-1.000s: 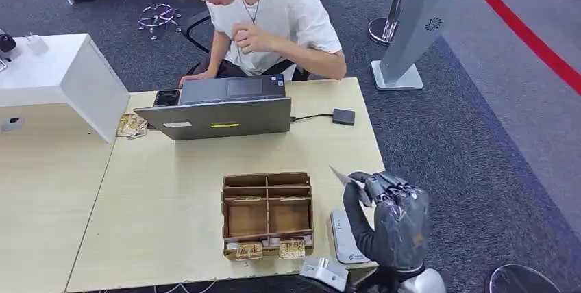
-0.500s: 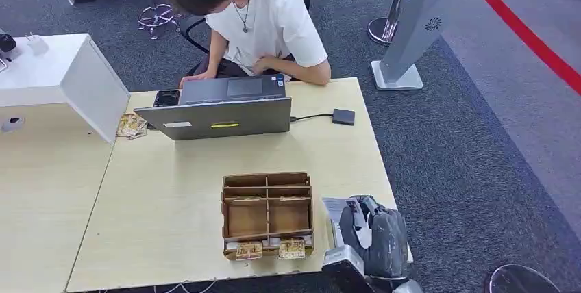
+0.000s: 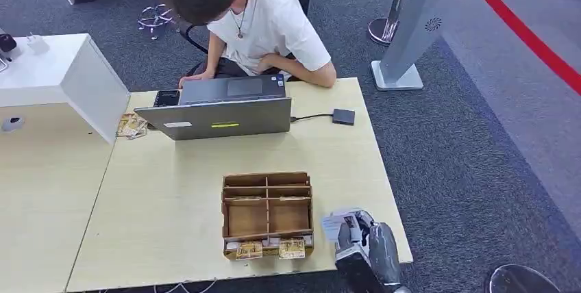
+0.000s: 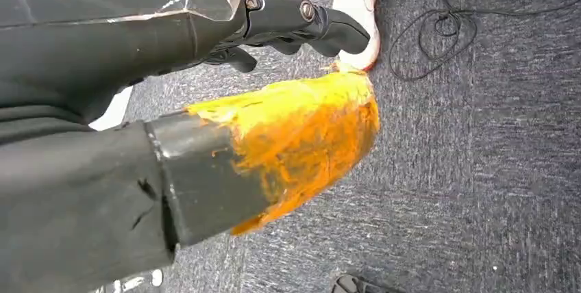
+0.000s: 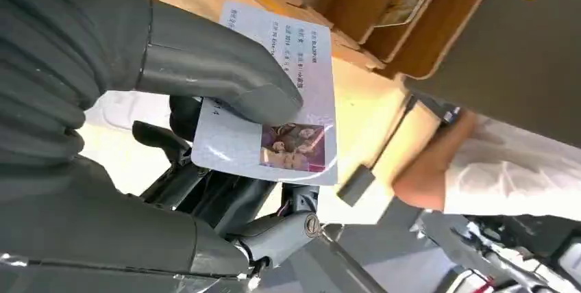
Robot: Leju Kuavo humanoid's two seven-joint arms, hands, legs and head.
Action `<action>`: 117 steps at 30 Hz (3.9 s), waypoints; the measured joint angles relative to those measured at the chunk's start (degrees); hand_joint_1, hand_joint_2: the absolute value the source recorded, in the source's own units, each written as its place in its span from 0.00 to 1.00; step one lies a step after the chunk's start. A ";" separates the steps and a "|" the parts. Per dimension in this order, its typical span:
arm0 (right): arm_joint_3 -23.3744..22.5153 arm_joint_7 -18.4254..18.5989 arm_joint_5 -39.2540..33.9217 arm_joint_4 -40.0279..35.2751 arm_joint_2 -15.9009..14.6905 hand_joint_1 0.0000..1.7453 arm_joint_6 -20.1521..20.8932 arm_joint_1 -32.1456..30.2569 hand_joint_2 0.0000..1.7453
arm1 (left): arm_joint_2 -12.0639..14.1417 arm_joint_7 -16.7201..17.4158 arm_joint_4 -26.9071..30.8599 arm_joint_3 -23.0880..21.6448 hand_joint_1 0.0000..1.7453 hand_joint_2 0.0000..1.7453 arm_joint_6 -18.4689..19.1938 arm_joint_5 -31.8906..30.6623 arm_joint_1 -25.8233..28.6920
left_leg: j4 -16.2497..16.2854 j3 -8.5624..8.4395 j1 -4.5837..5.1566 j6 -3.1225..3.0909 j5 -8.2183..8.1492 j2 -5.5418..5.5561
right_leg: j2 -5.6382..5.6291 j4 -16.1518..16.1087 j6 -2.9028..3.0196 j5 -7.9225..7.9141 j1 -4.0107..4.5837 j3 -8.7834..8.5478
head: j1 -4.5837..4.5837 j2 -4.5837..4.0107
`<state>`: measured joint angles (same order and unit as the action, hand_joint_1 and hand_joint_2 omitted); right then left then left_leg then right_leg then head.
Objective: Pass the card to the sensor for recognition and then transmit it.
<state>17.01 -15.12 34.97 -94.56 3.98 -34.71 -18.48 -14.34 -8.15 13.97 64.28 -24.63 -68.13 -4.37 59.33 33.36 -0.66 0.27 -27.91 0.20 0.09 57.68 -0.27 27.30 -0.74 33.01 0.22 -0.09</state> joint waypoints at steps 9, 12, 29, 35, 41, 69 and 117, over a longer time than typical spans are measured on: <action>-2.50 -0.90 -2.36 3.55 0.04 1.00 1.97 0.06 1.00 | 0.00 0.00 0.00 0.07 0.00 0.00 -0.02 0.09 0.00 | 0.00 0.01 0.00 0.00 0.00 0.00 | 0.00 0.00 0.00 0.00 0.00 0.00 | 0.00 0.00; -3.10 -0.92 -2.82 4.66 0.09 1.00 2.17 0.13 1.00 | 0.00 0.00 0.00 0.09 0.00 0.00 0.00 0.09 0.00 | 0.00 0.01 0.00 0.00 0.00 0.00 | 0.00 0.00 0.00 0.00 0.00 0.00 | 0.00 0.00; -5.38 -1.09 -3.39 9.27 0.57 1.00 2.34 1.47 1.00 | -0.02 -0.17 0.00 0.11 0.00 0.00 0.00 0.09 0.00 | 0.00 0.01 0.00 0.00 0.00 0.00 | 0.00 0.00 0.00 0.00 0.00 0.00 | 0.00 0.00; -6.28 -1.53 -3.74 10.21 0.83 1.00 2.34 1.87 1.00 | -0.02 -0.17 0.00 0.09 0.00 0.00 0.00 0.09 -0.01 | 0.00 0.01 0.00 0.00 0.00 0.00 | 0.00 0.00 0.00 0.00 0.00 0.00 | 0.00 0.00; -7.30 -1.68 -3.98 11.00 1.14 1.00 2.50 2.50 1.00 | -0.02 -0.17 0.00 0.09 0.00 0.00 0.00 0.09 -0.01 | 0.00 0.00 0.00 0.00 0.00 0.00 | 0.00 0.00 0.00 0.00 0.00 0.00 | 0.00 0.00; -14.86 -3.52 -1.64 20.15 3.34 1.00 2.74 6.51 1.00 | -0.02 0.09 0.00 0.13 0.00 0.00 0.02 0.09 -0.01 | 0.00 -0.01 0.00 0.00 0.00 0.00 | 0.00 0.00 0.00 0.00 0.00 -0.01 | 0.00 0.00; -19.59 -3.89 8.46 18.19 5.97 1.00 1.86 7.62 1.00 | -0.52 -0.96 0.00 0.44 0.00 0.00 0.02 -0.02 -0.01 | 0.01 -0.09 0.00 0.00 0.00 0.00 | -0.01 0.00 -0.01 -0.01 0.00 -0.08 | 0.00 0.00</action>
<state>-2.58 -19.02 43.43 -76.37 9.94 -32.85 -10.86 -14.86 -9.11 13.97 64.72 -24.61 -68.15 -4.38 59.34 33.27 -0.66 0.27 -27.91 0.20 0.08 57.68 -0.28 27.29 -0.74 32.93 0.22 -0.09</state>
